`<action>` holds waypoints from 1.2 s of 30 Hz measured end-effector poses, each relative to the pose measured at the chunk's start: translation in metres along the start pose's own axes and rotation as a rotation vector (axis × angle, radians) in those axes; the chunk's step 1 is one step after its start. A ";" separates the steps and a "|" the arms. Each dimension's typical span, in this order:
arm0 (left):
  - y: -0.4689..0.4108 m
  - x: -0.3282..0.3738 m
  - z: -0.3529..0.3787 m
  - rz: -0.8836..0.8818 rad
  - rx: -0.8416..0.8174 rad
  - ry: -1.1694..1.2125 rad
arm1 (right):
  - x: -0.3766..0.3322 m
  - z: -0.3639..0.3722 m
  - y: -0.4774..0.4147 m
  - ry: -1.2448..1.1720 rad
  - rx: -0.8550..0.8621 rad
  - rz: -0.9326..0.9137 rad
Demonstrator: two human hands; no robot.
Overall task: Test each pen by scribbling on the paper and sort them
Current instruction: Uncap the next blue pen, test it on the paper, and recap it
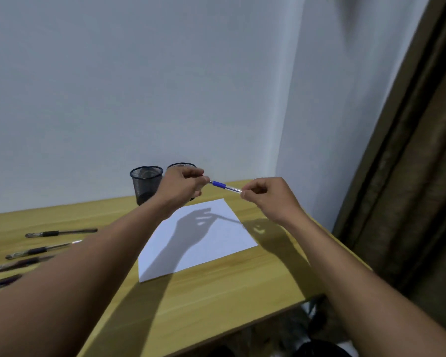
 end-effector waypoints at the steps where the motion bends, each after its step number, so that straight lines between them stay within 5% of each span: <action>1: -0.007 -0.004 0.010 0.018 -0.005 -0.065 | 0.011 -0.008 0.001 0.016 0.042 0.023; 8: -0.041 -0.036 0.112 0.151 -0.217 -0.714 | 0.096 -0.047 0.001 0.182 0.275 0.273; 13: -0.067 -0.068 0.161 0.123 -0.352 -0.946 | 0.133 -0.039 -0.012 0.398 0.375 0.338; 21: -0.106 -0.097 0.184 0.060 -0.411 -1.112 | 0.154 -0.014 -0.041 0.605 0.293 0.312; 36: -0.098 -0.092 0.170 0.039 -0.416 -1.071 | 0.135 -0.016 -0.026 0.577 0.240 0.232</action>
Point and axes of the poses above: each hand's wrist, its own y-axis away from the middle knuckle, its own z-axis out of the palm, x = y × z, the point moved 9 cm from there along -y, towards the middle knuckle, and after that the axes turned 7 degrees about y, right-handed, at the moved point
